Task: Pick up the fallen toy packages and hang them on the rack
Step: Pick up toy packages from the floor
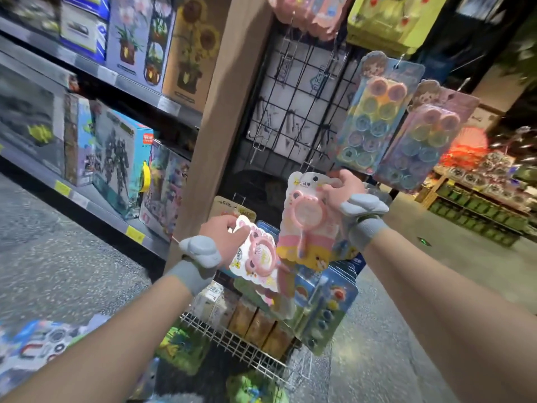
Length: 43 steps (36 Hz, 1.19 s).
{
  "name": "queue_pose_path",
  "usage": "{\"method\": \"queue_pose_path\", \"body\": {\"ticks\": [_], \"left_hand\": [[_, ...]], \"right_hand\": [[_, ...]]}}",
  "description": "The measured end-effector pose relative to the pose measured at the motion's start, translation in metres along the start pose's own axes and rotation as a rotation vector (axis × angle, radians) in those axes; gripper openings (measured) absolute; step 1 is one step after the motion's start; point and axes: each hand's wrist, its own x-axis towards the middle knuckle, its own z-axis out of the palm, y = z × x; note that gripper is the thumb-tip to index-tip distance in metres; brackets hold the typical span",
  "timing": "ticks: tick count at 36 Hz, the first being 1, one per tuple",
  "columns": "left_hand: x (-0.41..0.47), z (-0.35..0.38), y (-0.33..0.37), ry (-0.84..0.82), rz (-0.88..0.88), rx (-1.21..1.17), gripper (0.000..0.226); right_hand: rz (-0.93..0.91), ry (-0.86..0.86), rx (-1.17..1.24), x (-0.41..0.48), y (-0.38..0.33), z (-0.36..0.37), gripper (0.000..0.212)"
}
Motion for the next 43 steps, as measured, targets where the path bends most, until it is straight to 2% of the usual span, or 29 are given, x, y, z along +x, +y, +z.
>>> {"method": "queue_pose_path", "body": {"ticks": [8, 15, 24, 30, 40, 43], "left_hand": [[-0.004, -0.003, 0.003, 0.008, -0.005, 0.0, 0.044], [0.005, -0.019, 0.0, 0.052, -0.004, -0.018, 0.037], [-0.003, -0.038, 0.006, 0.058, 0.011, 0.015, 0.03], [-0.012, -0.04, 0.007, 0.026, 0.031, 0.043, 0.035], [-0.016, -0.046, 0.008, -0.01, 0.058, 0.034, 0.034], [-0.014, -0.048, 0.006, -0.011, 0.049, 0.02, 0.034]], "right_hand": [[-0.061, -0.021, 0.144, -0.003, -0.008, 0.002, 0.016], [-0.06, 0.034, 0.179, -0.004, -0.023, -0.001, 0.011], [-0.036, 0.117, 0.079, -0.009, -0.032, -0.007, 0.017], [-0.007, 0.1, 0.045, -0.011, -0.038, -0.005, 0.019], [0.079, 0.065, -0.16, 0.001, -0.052, 0.004, 0.028], [0.133, 0.005, -0.257, 0.005, -0.053, 0.006, 0.032]]}}
